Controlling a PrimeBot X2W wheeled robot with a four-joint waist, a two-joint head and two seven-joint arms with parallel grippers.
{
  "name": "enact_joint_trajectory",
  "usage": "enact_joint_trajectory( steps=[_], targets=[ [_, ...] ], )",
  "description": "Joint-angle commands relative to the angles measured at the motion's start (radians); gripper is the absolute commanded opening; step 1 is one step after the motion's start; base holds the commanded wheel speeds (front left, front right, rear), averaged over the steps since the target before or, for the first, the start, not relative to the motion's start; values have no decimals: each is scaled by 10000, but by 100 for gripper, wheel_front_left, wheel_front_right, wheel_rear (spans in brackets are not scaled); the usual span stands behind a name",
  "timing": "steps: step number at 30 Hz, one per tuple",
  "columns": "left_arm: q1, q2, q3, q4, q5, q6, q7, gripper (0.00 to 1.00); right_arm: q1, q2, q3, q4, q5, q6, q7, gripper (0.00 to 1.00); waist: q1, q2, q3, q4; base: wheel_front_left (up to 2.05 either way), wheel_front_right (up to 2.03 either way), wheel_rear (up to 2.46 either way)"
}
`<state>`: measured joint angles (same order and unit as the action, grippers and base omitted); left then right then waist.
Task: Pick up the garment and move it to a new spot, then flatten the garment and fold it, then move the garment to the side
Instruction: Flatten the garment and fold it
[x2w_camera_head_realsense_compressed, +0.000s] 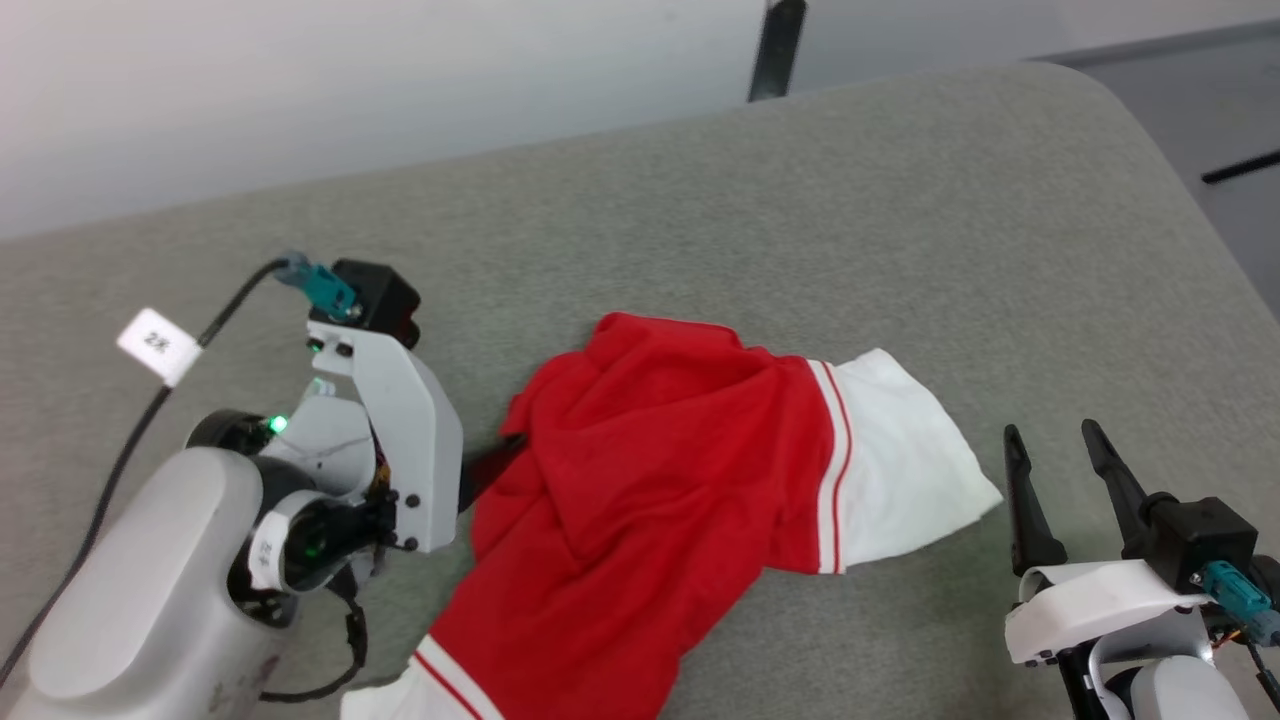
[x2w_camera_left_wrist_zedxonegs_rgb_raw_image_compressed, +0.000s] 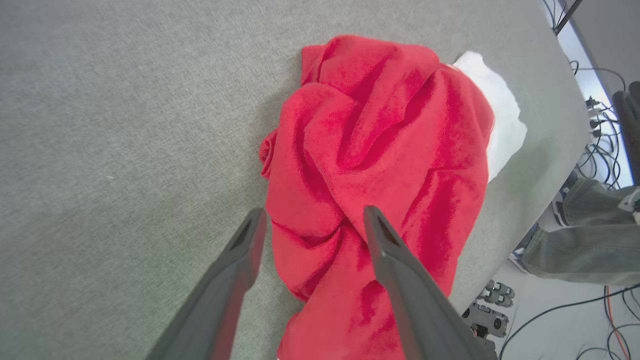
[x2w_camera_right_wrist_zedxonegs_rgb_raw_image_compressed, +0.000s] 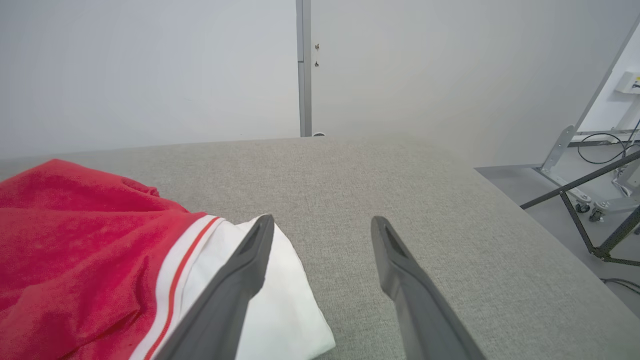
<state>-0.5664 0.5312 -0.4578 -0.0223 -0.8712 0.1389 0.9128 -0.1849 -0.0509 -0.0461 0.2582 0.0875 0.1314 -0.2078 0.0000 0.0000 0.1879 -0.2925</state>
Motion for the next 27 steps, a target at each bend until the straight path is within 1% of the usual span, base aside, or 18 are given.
enact_joint_trajectory(
  steps=[1,6,8,9,14,15,16,17,18,22,27],
  targets=[
    [-128,55,-75,274,42,-101,106,100,-72,14,52,60,89,-14,-76,100,0,0,226,-348,0,0,0],
    [-107,230,-265,1365,88,-118,488,100,-100,12,133,275,215,-14,-203,100,0,0,434,-756,0,0,0],
    [-77,246,-307,1550,80,-84,565,100,-98,12,136,312,243,-14,-214,100,0,0,465,-815,0,0,0],
    [-66,263,-367,1673,98,-139,612,100,-94,12,140,348,262,-14,-220,100,0,0,498,-863,0,0,0],
    [74,-58,-318,2437,-354,62,909,100,-159,15,121,461,298,-14,-307,100,0,0,646,-948,0,0,0],
    [88,-136,-319,2585,-421,104,946,74,-184,14,109,485,303,-14,-304,100,0,0,677,-939,0,0,0],
    [103,-195,-330,2722,-477,116,995,41,-216,14,114,516,311,-14,-314,100,0,0,706,-928,0,0,0],
    [103,-258,-329,2853,-541,115,1001,17,-247,15,120,538,314,-14,-322,100,0,0,734,-914,0,0,0],
    [79,-255,-366,2959,-513,64,1013,0,-284,14,125,563,317,-14,-330,100,0,0,760,-899,0,0,0],
    [33,-67,-403,3386,-570,37,1336,0,-334,12,159,641,314,-14,-370,100,0,0,796,-838,0,0,0],
    [-463,490,-322,3344,-271,-327,1197,0,-443,12,116,704,216,-14,-392,100,0,0,785,-717,0,0,0]
  ],
)
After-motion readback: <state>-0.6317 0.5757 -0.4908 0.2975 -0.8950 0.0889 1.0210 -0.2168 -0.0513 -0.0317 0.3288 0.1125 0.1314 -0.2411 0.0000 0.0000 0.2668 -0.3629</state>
